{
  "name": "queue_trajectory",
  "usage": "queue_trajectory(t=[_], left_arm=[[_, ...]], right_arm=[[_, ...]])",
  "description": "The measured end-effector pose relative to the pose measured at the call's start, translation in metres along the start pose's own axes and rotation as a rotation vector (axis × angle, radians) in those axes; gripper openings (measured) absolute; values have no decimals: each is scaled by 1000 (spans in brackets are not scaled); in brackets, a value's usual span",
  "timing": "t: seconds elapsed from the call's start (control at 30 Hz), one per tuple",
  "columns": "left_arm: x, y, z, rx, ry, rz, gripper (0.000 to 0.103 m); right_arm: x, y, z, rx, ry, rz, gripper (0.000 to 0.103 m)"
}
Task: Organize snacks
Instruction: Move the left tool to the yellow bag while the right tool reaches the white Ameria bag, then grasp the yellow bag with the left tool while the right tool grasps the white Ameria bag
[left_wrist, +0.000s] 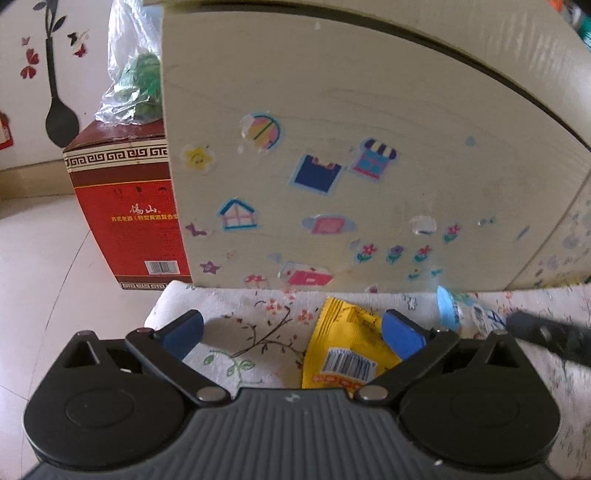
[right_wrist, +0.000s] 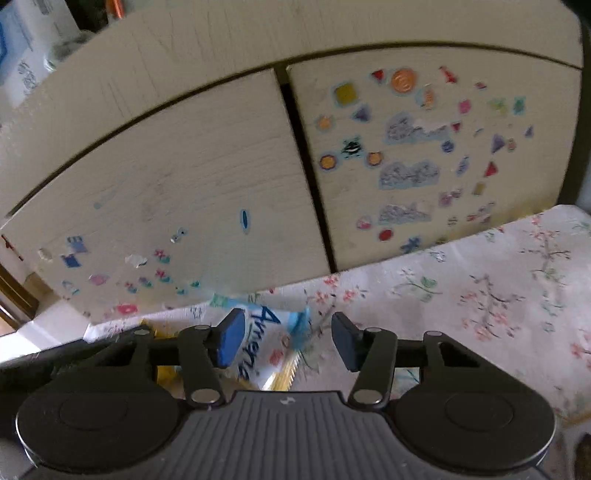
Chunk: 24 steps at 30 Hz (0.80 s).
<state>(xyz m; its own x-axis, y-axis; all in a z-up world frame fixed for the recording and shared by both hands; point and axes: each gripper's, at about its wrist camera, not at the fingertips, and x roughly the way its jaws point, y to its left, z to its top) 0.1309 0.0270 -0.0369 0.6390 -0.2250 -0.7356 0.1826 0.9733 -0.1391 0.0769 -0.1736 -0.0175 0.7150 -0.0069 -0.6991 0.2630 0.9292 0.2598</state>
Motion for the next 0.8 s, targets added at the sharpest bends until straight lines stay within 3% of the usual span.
queue_trajectory(t=[0.23, 0.4, 0.6, 0.8], left_arm=[[-3, 3, -6, 60, 2, -28, 102], [-11, 4, -11, 91, 22, -53, 102], [-25, 3, -20, 170, 74, -123, 102], [-45, -6, -32, 288, 138, -186, 102]], right_arm=[[20, 12, -2, -33, -12, 9, 59], [17, 24, -4, -137, 39, 8, 56], [-21, 16, -20, -160, 131, -9, 54], [-63, 0, -37, -153, 234, 51, 57]])
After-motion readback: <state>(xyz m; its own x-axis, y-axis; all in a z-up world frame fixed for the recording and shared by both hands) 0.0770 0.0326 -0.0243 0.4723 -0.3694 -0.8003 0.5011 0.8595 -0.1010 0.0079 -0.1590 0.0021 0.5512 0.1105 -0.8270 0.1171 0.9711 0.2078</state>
